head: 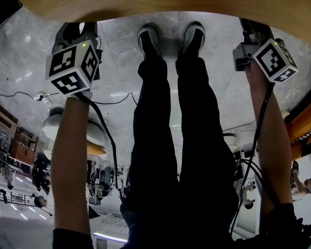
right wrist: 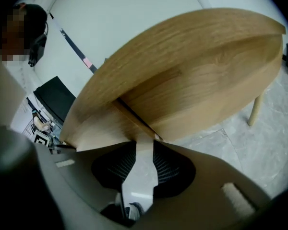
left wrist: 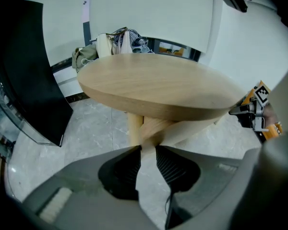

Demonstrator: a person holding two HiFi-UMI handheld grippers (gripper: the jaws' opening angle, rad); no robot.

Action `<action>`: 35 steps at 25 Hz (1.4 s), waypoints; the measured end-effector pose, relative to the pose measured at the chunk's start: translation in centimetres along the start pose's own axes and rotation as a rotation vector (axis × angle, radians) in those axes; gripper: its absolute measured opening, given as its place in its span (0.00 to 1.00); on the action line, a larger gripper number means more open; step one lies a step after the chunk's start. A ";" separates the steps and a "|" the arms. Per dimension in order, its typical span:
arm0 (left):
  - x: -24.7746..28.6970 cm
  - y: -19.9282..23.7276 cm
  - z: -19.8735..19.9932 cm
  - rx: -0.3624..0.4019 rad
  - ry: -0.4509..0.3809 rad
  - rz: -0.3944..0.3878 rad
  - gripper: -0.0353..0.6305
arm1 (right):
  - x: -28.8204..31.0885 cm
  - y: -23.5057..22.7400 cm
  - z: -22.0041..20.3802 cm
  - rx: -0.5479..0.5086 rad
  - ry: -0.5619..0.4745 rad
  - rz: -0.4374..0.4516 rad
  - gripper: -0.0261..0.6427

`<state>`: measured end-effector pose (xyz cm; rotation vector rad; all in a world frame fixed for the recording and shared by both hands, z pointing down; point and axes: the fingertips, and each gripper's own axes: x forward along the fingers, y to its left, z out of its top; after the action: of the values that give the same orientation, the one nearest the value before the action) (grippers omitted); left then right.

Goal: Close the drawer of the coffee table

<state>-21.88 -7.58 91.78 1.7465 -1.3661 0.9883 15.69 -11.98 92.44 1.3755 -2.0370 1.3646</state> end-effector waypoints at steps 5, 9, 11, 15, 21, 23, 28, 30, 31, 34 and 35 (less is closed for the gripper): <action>0.2 0.3 0.3 0.000 -0.005 0.001 0.22 | 0.4 0.8 0.1 0.056 -0.036 0.028 0.14; 0.6 0.5 0.8 0.008 -0.010 -0.001 0.22 | 0.9 0.9 0.6 0.059 -0.049 0.032 0.13; 0.5 0.6 0.9 0.009 -0.013 -0.001 0.22 | 0.9 1.0 0.6 0.059 -0.049 0.033 0.13; 0.4 0.5 0.9 0.007 -0.018 0.000 0.22 | 0.8 1.1 0.5 0.067 -0.032 0.061 0.13; 0.4 0.6 0.4 0.018 0.021 -0.002 0.22 | -1.8 1.1 -1.9 0.004 0.070 0.054 0.13; -0.2 0.8 -1.1 0.003 0.077 0.002 0.22 | -3.6 1.6 -3.0 -0.004 0.104 0.050 0.12; -5.9 0.2 -5.6 -0.020 0.167 0.049 0.22 | -10.1 4.1 -4.8 -0.055 0.177 0.089 0.12; -8.6 -0.3 -5.8 0.003 0.165 0.046 0.22 | -12.0 5.4 -4.3 -0.091 0.188 0.103 0.11; -9.9 -0.5 -5.6 0.013 0.157 0.042 0.22 | -12.8 6.2 -3.8 -0.106 0.188 0.107 0.11; -14.5 -1.0 -3.1 0.015 0.084 0.031 0.22 | -15.5 8.9 -1.1 -0.134 0.150 0.121 0.11; -16.2 -1.5 -1.5 0.013 0.044 0.028 0.22 | -16.5 9.9 0.3 -0.150 0.126 0.128 0.11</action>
<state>-23.13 1.23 78.13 1.7092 -1.3625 1.0477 15.33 -2.66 75.58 1.0859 -2.1266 1.2840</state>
